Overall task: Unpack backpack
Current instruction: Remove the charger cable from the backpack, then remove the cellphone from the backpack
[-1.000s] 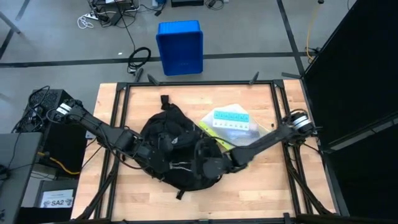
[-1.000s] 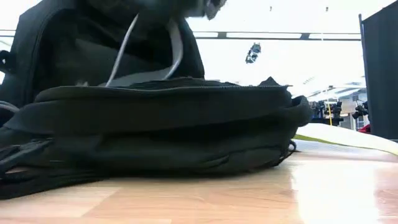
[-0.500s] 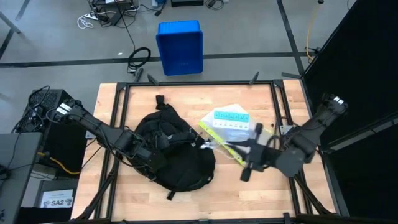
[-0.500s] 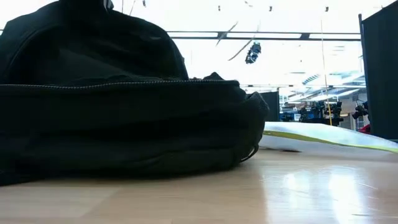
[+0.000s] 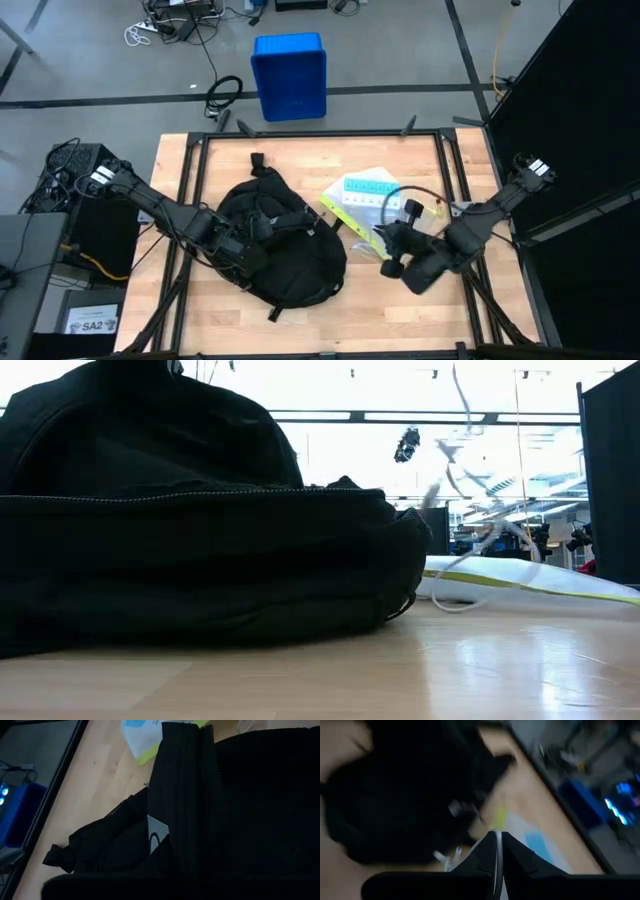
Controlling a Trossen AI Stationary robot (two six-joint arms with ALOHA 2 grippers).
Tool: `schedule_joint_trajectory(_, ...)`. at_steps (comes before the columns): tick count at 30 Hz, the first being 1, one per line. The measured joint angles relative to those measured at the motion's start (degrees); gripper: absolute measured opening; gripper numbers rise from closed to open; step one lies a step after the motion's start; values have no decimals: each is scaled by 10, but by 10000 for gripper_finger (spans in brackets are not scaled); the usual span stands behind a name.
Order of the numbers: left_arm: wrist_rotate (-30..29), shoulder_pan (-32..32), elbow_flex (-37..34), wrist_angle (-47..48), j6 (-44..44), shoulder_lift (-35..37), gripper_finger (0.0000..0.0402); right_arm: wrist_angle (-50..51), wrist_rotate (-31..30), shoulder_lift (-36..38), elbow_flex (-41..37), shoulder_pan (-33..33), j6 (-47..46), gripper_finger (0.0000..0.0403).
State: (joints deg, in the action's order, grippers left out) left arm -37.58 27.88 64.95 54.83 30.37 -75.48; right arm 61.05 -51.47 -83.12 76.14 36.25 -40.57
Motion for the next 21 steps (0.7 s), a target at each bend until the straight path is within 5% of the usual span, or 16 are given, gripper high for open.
schedule_joint_trajectory(4, 0, 0, 0, 0, -1, 0, 0, 17, 23, -20, -16, -31, -5, 33)
schedule_joint_trajectory(9, 0, 0, 0, -1, -2, 0, 0, -28, 33, -31, -18, -49, 54, 121)
schedule_joint_trajectory(15, -1, 0, 10, -12, -22, 0, 0, -235, 40, -32, -19, -68, 206, 235)
schedule_joint_trajectory(21, -18, 29, 58, -25, -72, 0, 0, -440, 93, -89, -36, -106, 387, 281)
